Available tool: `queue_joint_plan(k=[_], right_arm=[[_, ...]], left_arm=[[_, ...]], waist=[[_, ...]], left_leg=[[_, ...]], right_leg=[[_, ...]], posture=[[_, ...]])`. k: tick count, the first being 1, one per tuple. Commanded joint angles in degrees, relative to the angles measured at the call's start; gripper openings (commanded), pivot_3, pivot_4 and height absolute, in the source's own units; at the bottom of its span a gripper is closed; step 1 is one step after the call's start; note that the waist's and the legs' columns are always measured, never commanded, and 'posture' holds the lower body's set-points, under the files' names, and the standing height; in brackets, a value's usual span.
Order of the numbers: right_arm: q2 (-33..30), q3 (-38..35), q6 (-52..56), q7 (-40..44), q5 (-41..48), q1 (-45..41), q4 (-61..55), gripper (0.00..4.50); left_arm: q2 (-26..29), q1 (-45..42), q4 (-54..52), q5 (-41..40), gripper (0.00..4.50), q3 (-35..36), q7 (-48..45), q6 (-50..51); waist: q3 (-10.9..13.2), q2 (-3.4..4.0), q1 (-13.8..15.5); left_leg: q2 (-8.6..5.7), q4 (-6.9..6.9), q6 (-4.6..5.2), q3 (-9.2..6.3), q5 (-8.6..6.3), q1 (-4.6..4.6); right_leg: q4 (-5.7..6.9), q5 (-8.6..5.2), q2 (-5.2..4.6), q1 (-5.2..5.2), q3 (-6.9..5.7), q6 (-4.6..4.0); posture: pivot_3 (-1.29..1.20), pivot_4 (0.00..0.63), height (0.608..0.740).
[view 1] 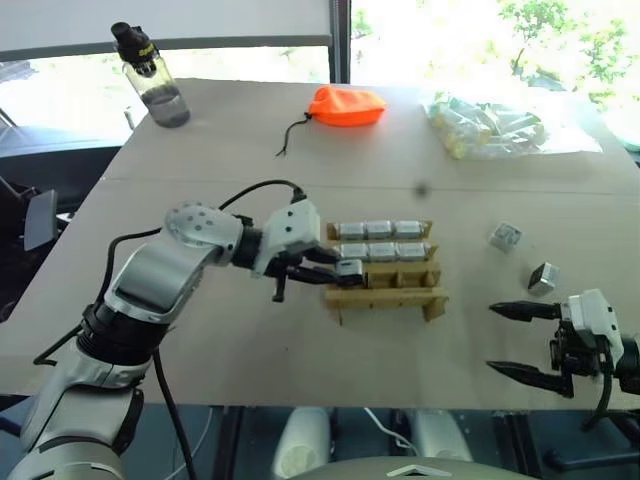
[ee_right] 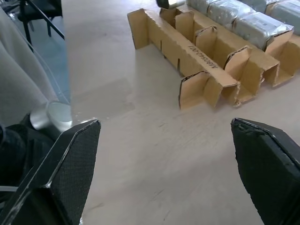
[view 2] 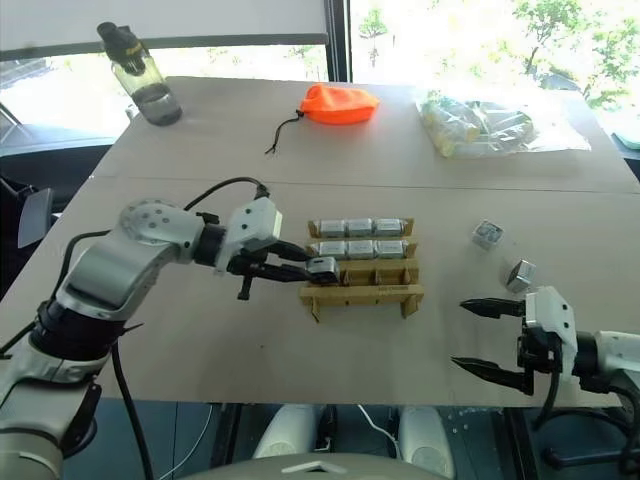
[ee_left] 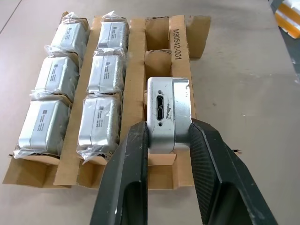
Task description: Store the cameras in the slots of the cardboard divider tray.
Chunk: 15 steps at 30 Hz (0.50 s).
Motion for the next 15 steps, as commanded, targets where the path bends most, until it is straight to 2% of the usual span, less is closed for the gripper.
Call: queue_joint_plan(k=[1,8,11,15], right_arm=[[2.02,-4.61,-1.15,2.58,2.85,1.32,0.16,4.41],[8.76,-9.41,-6.02,5.79,4.75,3.68,1.51,4.41],[11.85,-10.43,-8.09,5.76,3.43,7.20,0.95,4.41],[12.98,-10.86,-8.67,5.44,3.07,8.00,0.49,4.41]], left_arm=[[-0.18,-0.23,-1.06,1.54,0.68,-0.37,1.69,0.62],[-0.13,0.47,-1.64,1.90,0.68,-0.60,2.65,0.64],[-0.20,0.94,-1.72,2.28,0.68,-0.74,3.01,0.52],[-0.30,1.07,-1.63,2.61,0.68,-1.03,2.96,0.31]], waist=[[0.00,0.00,0.01],[0.01,0.00,-0.11],[0.01,-0.01,0.01],[0.00,0.01,-0.09]], left_leg=[[-0.01,0.00,-0.02,0.02,0.01,0.00],[0.01,-0.05,-0.04,0.06,0.02,0.02],[0.01,-0.07,-0.05,0.10,0.02,0.04],[0.01,-0.08,-0.02,0.16,0.00,0.09]], right_leg=[[0.00,0.00,-0.01,0.00,0.03,0.00],[-0.03,0.00,0.02,-0.03,0.09,0.00],[-0.03,0.00,0.01,-0.03,0.13,0.00],[-0.03,-0.01,0.00,-0.02,0.19,0.00]], posture=[[0.00,0.150,0.726],[0.00,0.150,0.726],[0.00,0.150,0.726],[0.00,0.150,0.726]])
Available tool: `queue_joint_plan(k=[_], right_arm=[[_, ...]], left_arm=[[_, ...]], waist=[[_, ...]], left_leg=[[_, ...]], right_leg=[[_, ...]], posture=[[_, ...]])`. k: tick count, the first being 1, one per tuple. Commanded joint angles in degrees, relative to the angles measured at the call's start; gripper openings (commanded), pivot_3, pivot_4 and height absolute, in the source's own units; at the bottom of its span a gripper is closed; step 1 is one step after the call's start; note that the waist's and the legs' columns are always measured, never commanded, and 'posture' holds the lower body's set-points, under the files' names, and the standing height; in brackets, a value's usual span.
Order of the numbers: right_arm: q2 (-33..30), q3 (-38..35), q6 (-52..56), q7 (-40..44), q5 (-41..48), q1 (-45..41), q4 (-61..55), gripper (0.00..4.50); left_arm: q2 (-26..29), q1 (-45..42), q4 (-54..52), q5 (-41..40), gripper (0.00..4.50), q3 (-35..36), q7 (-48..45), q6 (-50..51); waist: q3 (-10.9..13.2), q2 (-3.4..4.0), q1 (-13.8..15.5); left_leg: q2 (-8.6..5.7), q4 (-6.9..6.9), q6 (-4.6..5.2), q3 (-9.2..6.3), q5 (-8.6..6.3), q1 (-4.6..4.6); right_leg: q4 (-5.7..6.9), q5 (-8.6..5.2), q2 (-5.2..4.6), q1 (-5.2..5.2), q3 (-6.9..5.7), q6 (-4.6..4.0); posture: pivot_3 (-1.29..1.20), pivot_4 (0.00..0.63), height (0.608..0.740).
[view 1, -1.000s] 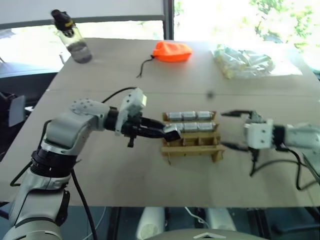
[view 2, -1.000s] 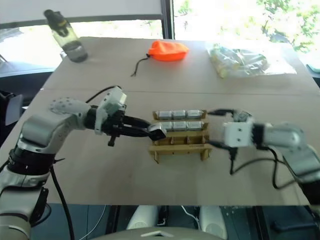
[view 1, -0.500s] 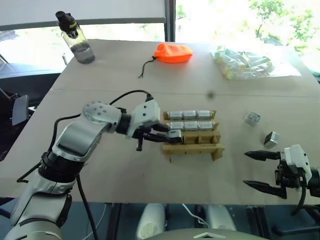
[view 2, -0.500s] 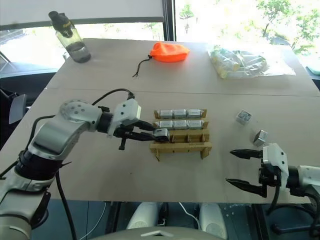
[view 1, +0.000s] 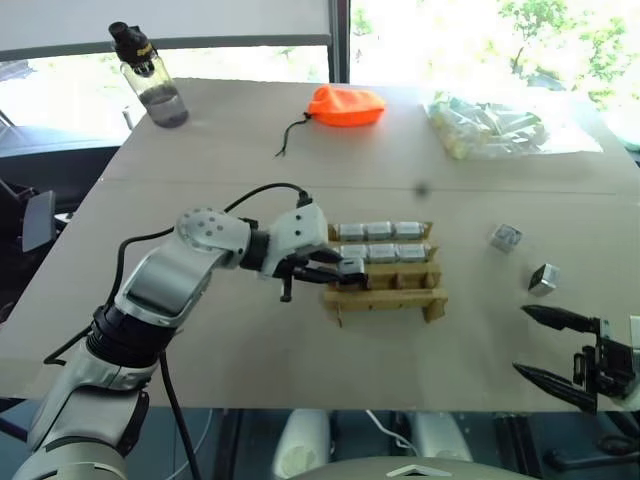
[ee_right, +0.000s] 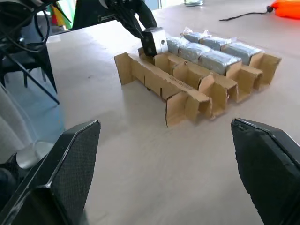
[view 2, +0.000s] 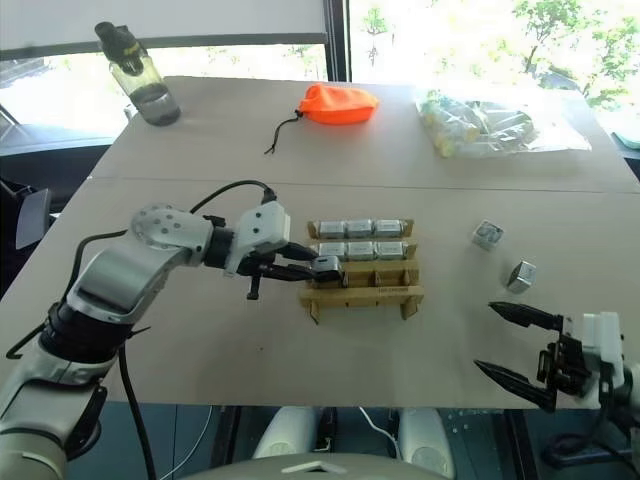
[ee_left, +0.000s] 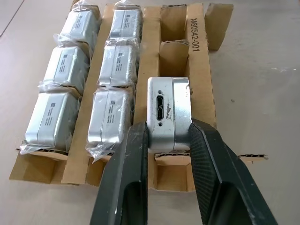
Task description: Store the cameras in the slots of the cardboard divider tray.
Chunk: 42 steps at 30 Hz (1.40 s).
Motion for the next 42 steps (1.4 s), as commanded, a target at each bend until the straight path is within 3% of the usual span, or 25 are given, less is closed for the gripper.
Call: queue_joint_plan(k=[1,27,28,29,34,42], right_arm=[[-0.06,-2.33,-1.28,0.25,0.49,-0.36,-1.69,4.41],[0.43,-1.56,0.61,-3.41,-0.40,-3.87,-3.40,4.41],[0.44,-1.69,0.65,-3.41,-0.37,-3.71,-3.58,4.50],[0.07,-1.86,1.40,-3.44,-0.16,-3.22,-3.85,4.50],[0.46,-2.88,2.22,-5.04,-0.18,-1.97,-4.79,4.50],[7.76,-6.76,2.69,-22.76,-2.56,0.36,-10.65,4.50]], left_arm=[[0.08,0.19,-0.87,0.79,0.68,-0.08,0.26,-0.62],[1.82,0.81,-3.79,0.14,0.68,-2.34,-3.03,2.55],[1.59,0.68,-3.91,-0.53,1.70,-2.06,-3.17,3.01],[1.29,0.41,-3.87,-1.29,1.97,-1.71,-3.33,3.55],[-0.84,-1.23,-2.74,-3.40,4.28,0.91,-1.50,5.24],[-0.93,-0.33,-1.91,-12.11,4.44,12.31,-1.97,4.25]], waist=[[0.00,0.00,-0.24],[0.00,0.00,-0.55],[0.00,0.00,-0.55],[0.00,0.00,-0.52],[0.00,-0.01,-0.28],[0.00,0.00,-0.55]], left_leg=[[0.00,0.00,0.01,0.06,0.00,0.03],[0.01,-0.08,0.03,0.12,-0.02,0.17],[0.00,-0.08,0.03,0.12,-0.02,0.16],[0.00,-0.08,0.03,0.13,-0.02,0.16],[-0.01,-0.04,0.04,0.11,-0.02,0.12],[0.03,-0.07,0.00,0.10,-0.01,0.11]], right_leg=[[0.00,0.00,0.00,0.00,0.05,0.00],[0.05,0.00,0.04,0.02,0.15,0.00],[0.05,0.00,0.04,0.02,0.15,0.00],[0.05,0.00,0.04,0.02,0.15,0.00],[0.05,0.00,0.00,0.02,0.13,0.00],[0.06,0.00,0.00,-0.01,0.12,0.00]], posture=[[0.00,0.150,0.726],[0.00,0.150,0.726],[0.00,0.150,0.726],[0.00,0.150,0.726],[0.00,0.150,0.726],[0.00,0.150,0.726]])
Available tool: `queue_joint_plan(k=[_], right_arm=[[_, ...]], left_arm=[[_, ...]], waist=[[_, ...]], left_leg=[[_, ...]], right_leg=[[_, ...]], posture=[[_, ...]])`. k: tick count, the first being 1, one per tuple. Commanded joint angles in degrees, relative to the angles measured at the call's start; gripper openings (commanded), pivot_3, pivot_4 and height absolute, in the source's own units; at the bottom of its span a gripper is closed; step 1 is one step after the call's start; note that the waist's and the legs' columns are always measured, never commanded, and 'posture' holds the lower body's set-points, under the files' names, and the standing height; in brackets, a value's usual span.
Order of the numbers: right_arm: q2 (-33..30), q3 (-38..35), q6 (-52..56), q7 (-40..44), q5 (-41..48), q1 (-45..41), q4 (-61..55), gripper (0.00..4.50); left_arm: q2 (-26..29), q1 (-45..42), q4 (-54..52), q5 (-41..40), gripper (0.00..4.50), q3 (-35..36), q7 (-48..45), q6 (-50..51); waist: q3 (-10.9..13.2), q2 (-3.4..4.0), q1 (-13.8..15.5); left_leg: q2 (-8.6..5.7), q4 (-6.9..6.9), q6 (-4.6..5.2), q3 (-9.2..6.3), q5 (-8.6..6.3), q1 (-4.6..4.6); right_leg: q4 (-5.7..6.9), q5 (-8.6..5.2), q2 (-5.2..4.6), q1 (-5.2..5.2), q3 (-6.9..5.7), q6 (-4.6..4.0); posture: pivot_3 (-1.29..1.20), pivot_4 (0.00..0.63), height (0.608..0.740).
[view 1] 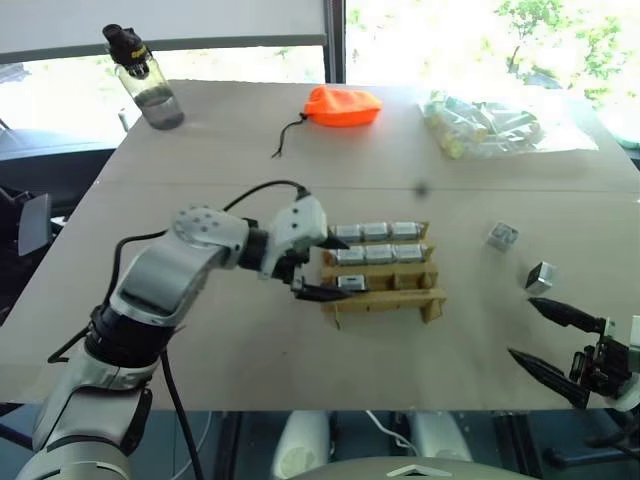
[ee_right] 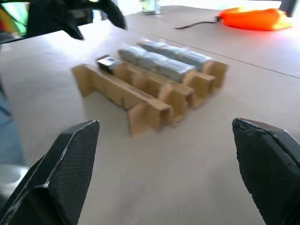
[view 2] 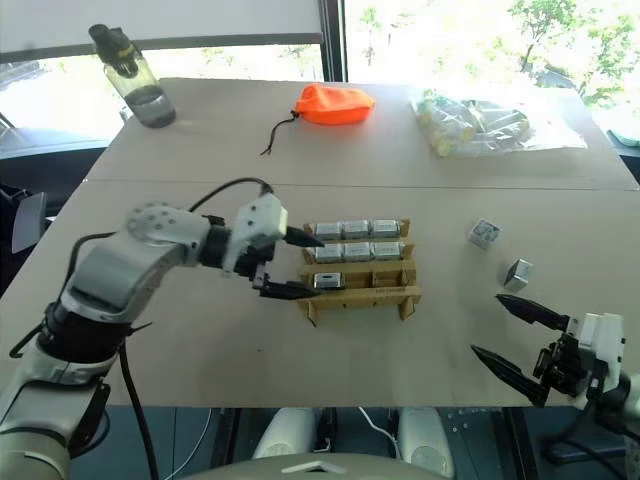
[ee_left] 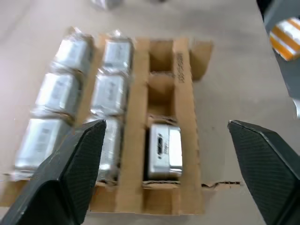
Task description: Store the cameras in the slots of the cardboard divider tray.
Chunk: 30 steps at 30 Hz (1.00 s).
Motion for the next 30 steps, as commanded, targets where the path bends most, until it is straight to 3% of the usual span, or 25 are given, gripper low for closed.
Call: queue_joint_plan(k=[1,7,11,19,26,30], right_arm=[[3.42,-2.75,-0.03,-12.36,-4.30,-0.85,-4.72,4.50],[14.98,0.89,10.87,-41.96,-17.31,-2.95,-12.88,4.50],[20.49,3.09,15.39,-52.94,-22.32,-7.42,-12.04,4.50],[26.79,8.38,17.44,-60.49,-26.16,-12.08,-9.27,4.50],[29.38,8.36,18.37,-64.20,-25.60,-15.70,-6.52,4.50],[29.21,7.81,18.74,-64.78,-25.18,-16.73,-6.01,3.24]], left_arm=[[0.02,0.10,0.38,-3.17,4.44,5.62,0.48,-1.63],[1.05,5.44,-4.47,-12.34,4.44,16.36,-0.60,-1.77],[2.66,8.22,-6.52,-16.08,4.44,18.48,-3.48,-2.82],[4.02,8.72,-6.38,-15.66,4.44,18.85,-2.74,-6.39],[4.62,9.01,-6.64,-16.22,4.44,18.86,-2.03,-6.78],[5.57,9.54,-6.55,-15.62,4.50,18.62,-2.09,-7.28]], waist=[[0.00,0.00,-0.09],[-0.05,0.07,-0.28],[-0.05,0.08,-0.15],[-0.07,0.11,-0.25],[-0.06,0.11,-0.34],[-0.06,0.12,-0.37]], left_leg=[[0.00,0.00,0.00,0.02,0.00,0.01],[0.04,-0.05,-0.08,0.02,0.04,0.02],[-0.02,-0.06,-0.16,0.07,0.07,0.01],[-0.04,-0.04,-0.15,0.06,0.07,0.02],[-0.03,-0.10,-0.15,0.06,0.07,0.01],[-0.03,-0.10,-0.15,0.06,0.07,0.01]], right_leg=[[0.00,0.00,-0.01,0.00,0.02,0.00],[0.09,-0.01,-0.05,-0.07,0.03,0.00],[0.11,0.00,-0.12,-0.09,0.04,-0.02],[0.11,-0.01,-0.04,-0.08,0.06,-0.03],[0.08,-0.01,-0.01,-0.10,0.06,-0.03],[0.08,-0.01,-0.01,-0.10,0.06,-0.03]], posture=[[0.00,0.150,0.726],[0.00,0.150,0.726],[0.00,0.150,0.726],[0.00,0.150,0.726],[0.00,0.150,0.726],[0.00,0.150,0.726]])
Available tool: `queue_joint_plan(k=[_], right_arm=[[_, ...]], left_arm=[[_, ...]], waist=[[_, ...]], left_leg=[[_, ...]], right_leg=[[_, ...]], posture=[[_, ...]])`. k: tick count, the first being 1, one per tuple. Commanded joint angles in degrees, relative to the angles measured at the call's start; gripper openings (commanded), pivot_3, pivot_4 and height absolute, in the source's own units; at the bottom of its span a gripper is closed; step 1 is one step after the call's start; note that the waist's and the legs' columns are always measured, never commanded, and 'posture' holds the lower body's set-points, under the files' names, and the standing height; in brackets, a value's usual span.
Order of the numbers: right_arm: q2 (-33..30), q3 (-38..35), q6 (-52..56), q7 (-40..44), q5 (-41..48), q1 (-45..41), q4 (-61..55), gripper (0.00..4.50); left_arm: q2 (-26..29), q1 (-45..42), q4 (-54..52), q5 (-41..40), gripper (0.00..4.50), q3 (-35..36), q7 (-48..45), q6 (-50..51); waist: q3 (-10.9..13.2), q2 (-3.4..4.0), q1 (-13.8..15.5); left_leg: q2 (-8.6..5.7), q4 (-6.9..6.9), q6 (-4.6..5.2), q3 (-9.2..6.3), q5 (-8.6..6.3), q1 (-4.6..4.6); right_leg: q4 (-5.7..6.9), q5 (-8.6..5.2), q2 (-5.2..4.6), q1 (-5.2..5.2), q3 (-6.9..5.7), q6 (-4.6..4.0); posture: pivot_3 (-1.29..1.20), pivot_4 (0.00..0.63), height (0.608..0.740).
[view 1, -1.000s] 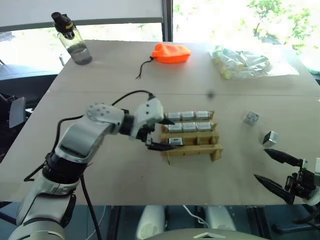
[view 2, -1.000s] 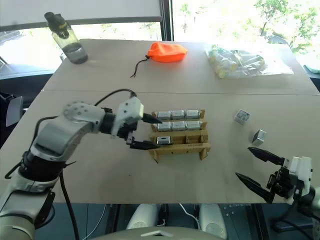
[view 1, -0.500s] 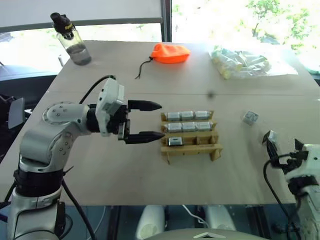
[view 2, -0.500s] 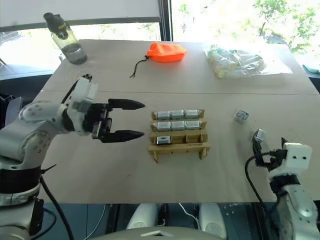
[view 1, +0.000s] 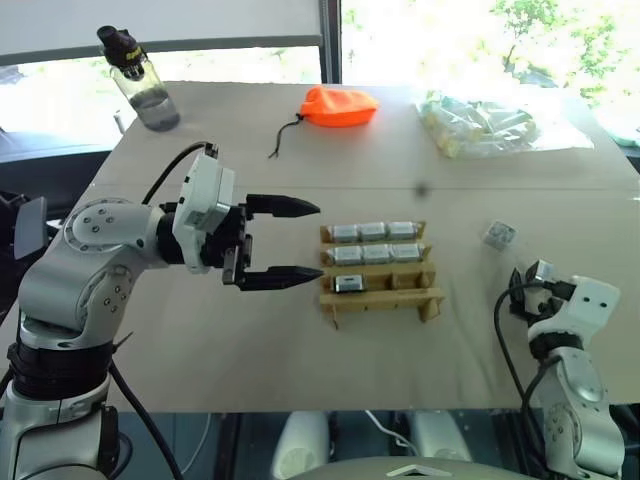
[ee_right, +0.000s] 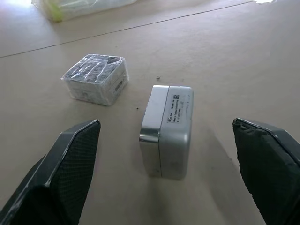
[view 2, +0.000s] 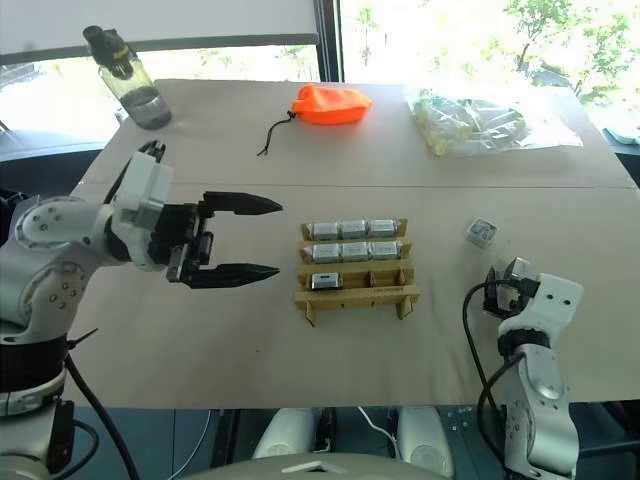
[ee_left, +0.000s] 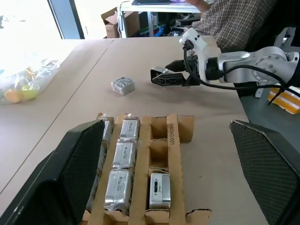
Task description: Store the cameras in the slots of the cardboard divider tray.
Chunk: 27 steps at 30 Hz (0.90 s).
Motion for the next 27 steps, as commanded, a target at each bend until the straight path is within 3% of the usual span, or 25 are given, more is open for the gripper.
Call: queue_joint_plan(k=[1,5,8,10,17,20,23,27], right_arm=[[-0.42,-1.67,0.44,-1.18,0.69,-0.70,-0.71,2.80],[-0.83,-2.13,-0.57,-0.61,1.16,-0.90,-0.61,0.82],[-1.91,-1.50,-0.86,2.55,2.89,-0.37,-2.16,0.75],[-6.64,0.47,-1.98,8.92,2.65,-0.04,-2.78,0.75],[-24.65,4.64,-5.11,38.33,13.11,-2.83,-3.14,0.75],[-31.56,6.12,-1.47,50.42,19.95,-7.72,-2.10,0.75],[-37.75,11.95,-2.10,62.61,18.89,-17.20,3.89,0.75],[-38.41,20.29,-5.34,75.43,16.12,-30.23,14.32,0.75]], left_arm=[[1.32,0.15,-1.26,0.05,4.50,0.93,0.14,-1.37],[1.92,-0.17,-1.39,-0.33,4.50,0.84,0.29,-1.23],[2.34,0.29,-1.89,-0.59,4.50,1.06,0.48,-0.98],[2.65,0.59,-2.03,-0.52,4.50,1.16,0.89,-0.88],[3.05,1.24,-2.63,-0.92,4.50,1.69,2.43,-0.96],[3.36,2.26,-2.97,-0.94,4.50,2.05,2.83,-0.88],[3.72,4.16,-3.73,-0.53,4.50,2.44,3.40,-1.11],[4.11,6.10,-5.92,-1.56,4.50,4.06,5.00,-0.15]], waist=[[0.00,0.00,0.05],[0.00,0.00,0.02],[0.00,0.01,-0.05],[0.02,0.03,-0.10],[0.04,0.01,-0.25],[0.09,0.02,-0.40],[0.12,-0.07,-0.50],[0.17,-0.14,-0.59]], left_leg=[[0.00,0.00,0.00,-0.01,0.00,0.00],[0.00,-0.01,0.00,-0.01,0.00,-0.01],[0.00,-0.01,0.00,-0.01,0.00,0.00],[0.00,-0.02,0.00,0.00,0.00,0.00],[0.03,-0.05,0.03,0.00,-0.01,0.02],[0.03,-0.05,0.05,0.02,-0.02,0.02],[0.04,-0.04,0.26,0.03,-0.14,0.06],[0.04,-0.04,0.27,-0.03,-0.14,0.02]], right_leg=[[0.00,0.00,0.00,0.00,0.00,0.00],[-0.01,0.00,0.00,0.00,-0.01,0.00],[-0.01,0.00,0.01,0.00,-0.01,0.00],[-0.01,0.00,0.02,0.00,0.00,0.00],[-0.07,0.00,0.09,0.01,0.00,0.02],[-0.07,0.01,0.11,0.01,0.02,0.01],[-0.08,0.01,0.11,0.02,-0.02,0.01],[-0.08,0.02,0.12,0.01,-0.06,-0.01]], posture=[[0.00,0.150,0.726],[0.00,0.150,0.726],[0.00,0.150,0.726],[0.00,0.150,0.726],[0.00,0.150,0.726],[0.00,0.150,0.726],[0.00,0.150,0.726],[0.00,0.150,0.726]])
